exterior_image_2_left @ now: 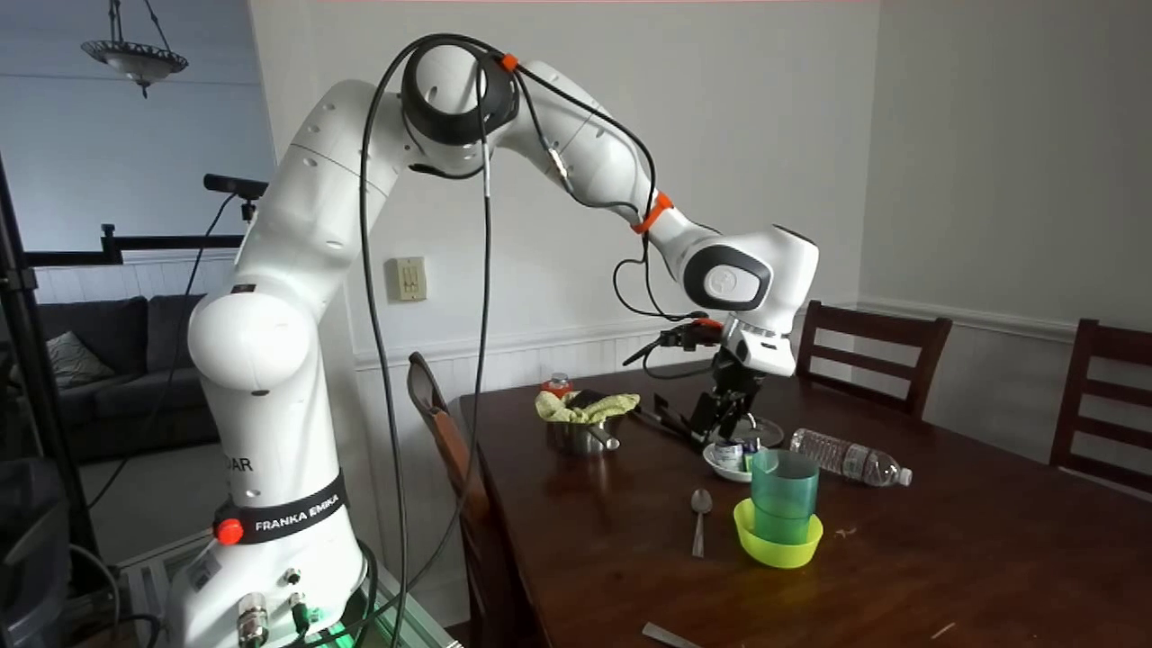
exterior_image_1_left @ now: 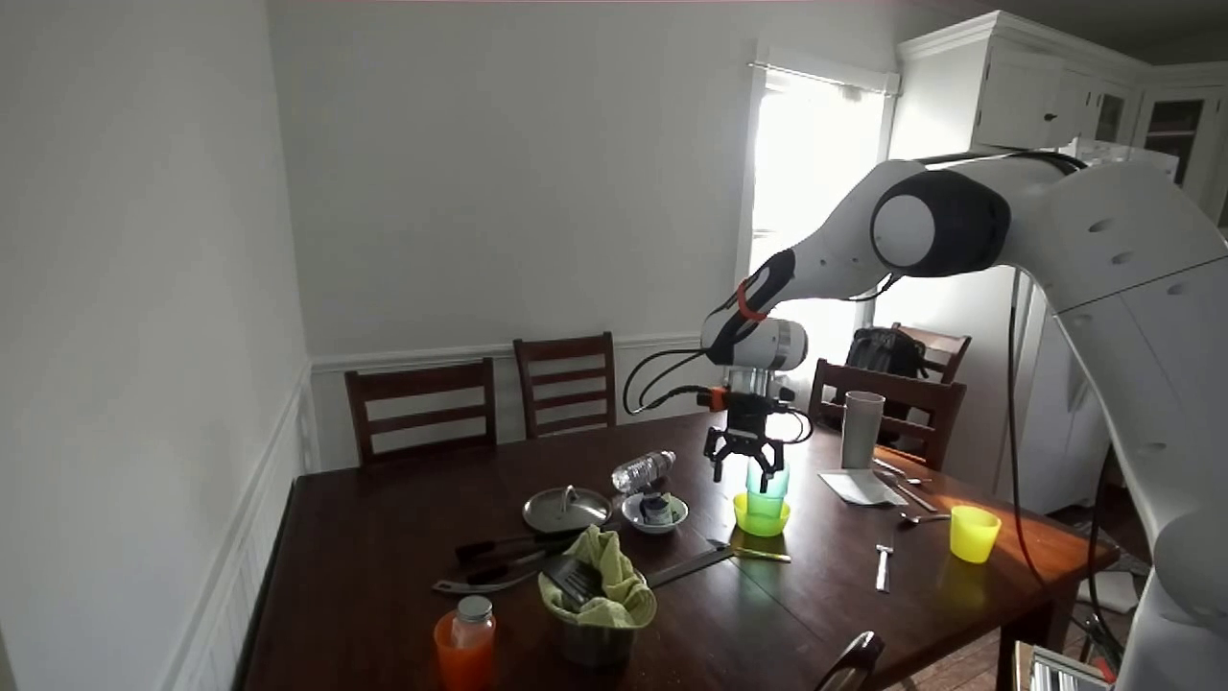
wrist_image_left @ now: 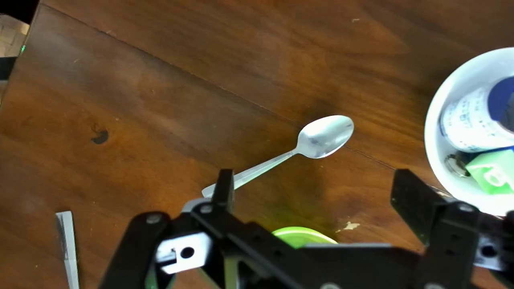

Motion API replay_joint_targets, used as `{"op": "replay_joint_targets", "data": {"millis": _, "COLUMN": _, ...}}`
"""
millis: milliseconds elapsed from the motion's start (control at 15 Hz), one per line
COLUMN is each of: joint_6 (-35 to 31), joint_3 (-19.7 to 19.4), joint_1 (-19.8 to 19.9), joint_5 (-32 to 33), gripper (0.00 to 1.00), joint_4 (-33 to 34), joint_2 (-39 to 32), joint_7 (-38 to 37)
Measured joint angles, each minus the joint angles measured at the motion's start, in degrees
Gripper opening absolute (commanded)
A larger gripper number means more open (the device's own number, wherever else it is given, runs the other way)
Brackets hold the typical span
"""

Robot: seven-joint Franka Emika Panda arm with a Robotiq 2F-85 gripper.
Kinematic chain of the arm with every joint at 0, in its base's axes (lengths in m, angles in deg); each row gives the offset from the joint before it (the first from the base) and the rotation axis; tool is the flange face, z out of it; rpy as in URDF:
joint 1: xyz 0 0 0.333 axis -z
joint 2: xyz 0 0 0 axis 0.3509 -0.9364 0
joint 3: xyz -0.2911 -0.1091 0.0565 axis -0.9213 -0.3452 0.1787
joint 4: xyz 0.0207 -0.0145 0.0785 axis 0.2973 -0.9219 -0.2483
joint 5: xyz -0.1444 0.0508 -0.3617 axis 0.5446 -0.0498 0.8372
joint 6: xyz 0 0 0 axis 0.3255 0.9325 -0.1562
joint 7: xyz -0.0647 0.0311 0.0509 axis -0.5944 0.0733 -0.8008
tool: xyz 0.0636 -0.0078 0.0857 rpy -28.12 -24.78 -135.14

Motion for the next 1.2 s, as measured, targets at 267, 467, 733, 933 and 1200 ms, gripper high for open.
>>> {"op": "replay_joint_targets", "data": {"millis": 267, "joint_6": -9.11, "joint_3": 0.14, "joint_1": -0.65, "joint_5": -1.91, "gripper": 1.0, "joint_4": -5.29, "joint_2": -0.25, "joint_7": -4.7}}
{"op": "replay_joint_targets", "data": {"millis": 467, "joint_6": -13.81, "joint_3": 0.65, "joint_1": -0.39, "joint_5": -4.85, "gripper": 1.0, "joint_4": -8.21, "joint_2": -0.61, "joint_7": -4.96}}
{"op": "replay_joint_targets", "data": {"millis": 733, "joint_6": -16.59, "joint_3": 1.8, "joint_1": -0.05, "joint_5": -7.96, "gripper": 1.0, "joint_4": -10.54, "joint_2": -0.91, "joint_7": -4.95}}
{"op": "replay_joint_targets", "data": {"millis": 933, "joint_6": -19.2, "joint_3": 1.88, "joint_1": 0.03, "joint_5": -8.66, "gripper": 1.0, "joint_4": -11.69, "joint_2": -1.16, "joint_7": -5.02}}
{"op": "replay_joint_targets", "data": {"millis": 1200, "joint_6": -21.18, "joint_3": 1.89, "joint_1": 0.37, "joint_5": -9.71, "gripper": 0.92, "joint_4": -12.65, "joint_2": -2.1, "joint_7": -5.03}}
